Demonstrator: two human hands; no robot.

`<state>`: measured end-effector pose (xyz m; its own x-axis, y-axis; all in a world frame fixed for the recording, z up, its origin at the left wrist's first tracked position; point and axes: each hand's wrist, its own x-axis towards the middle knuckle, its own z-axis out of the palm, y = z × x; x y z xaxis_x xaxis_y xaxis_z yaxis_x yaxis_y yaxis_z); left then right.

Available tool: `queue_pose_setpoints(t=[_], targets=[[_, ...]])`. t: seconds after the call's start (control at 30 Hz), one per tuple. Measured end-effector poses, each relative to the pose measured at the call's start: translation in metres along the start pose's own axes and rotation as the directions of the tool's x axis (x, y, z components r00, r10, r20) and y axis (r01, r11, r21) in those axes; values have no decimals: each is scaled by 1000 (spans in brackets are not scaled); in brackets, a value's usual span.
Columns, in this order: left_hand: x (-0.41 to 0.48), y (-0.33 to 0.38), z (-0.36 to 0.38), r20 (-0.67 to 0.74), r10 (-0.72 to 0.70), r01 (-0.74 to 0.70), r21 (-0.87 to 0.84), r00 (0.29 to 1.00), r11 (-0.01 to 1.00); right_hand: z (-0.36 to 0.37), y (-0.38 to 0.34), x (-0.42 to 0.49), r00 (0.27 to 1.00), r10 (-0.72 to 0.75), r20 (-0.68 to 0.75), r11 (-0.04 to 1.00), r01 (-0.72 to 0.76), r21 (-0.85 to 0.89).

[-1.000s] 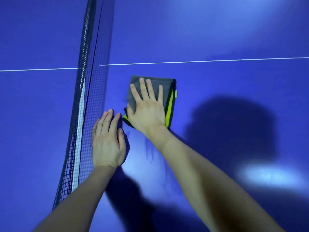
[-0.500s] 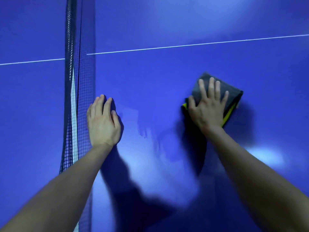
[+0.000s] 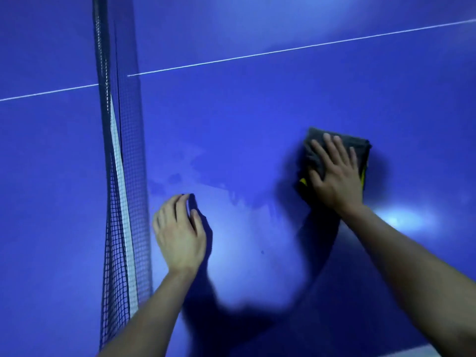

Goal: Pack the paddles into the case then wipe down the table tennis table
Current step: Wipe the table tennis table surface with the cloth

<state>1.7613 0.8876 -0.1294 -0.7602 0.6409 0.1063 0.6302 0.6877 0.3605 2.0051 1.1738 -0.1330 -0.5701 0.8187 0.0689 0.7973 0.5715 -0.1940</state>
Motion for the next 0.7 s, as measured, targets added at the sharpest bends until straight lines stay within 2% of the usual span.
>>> queue_pose_setpoints(t=[0.1,0.17,0.27,0.33,0.4,0.47,0.57,0.7], targets=[[-33,-2,-4,12,4,-4,-16,1000,1000,-3,5,-10,970,242,18,968,-240,-74],[-52,-8,-8,11,-21,21,-25,1000,999,6,-48,-9,966,259,22,963,-256,-82],[-75,-20,-13,36,-23,22,9,999,1000,23,-160,-22,997,6,82,999,-1,-50],[-86,-28,-15,58,-6,3,47,998,999,30,-229,-36,972,-170,162,984,176,-26],[-96,-29,-17,69,-5,-1,85,998,996,32,-263,-45,938,-271,216,961,278,-1],[-106,-23,-19,70,-5,-2,104,998,995,34,-252,-44,926,-328,186,944,328,31],[-123,-12,-19,76,25,-32,91,997,995,25,-172,-55,938,-337,86,940,330,86],[-147,-5,-15,121,26,-35,79,992,996,-3,-2,-93,1000,-20,-2,1000,20,8]])
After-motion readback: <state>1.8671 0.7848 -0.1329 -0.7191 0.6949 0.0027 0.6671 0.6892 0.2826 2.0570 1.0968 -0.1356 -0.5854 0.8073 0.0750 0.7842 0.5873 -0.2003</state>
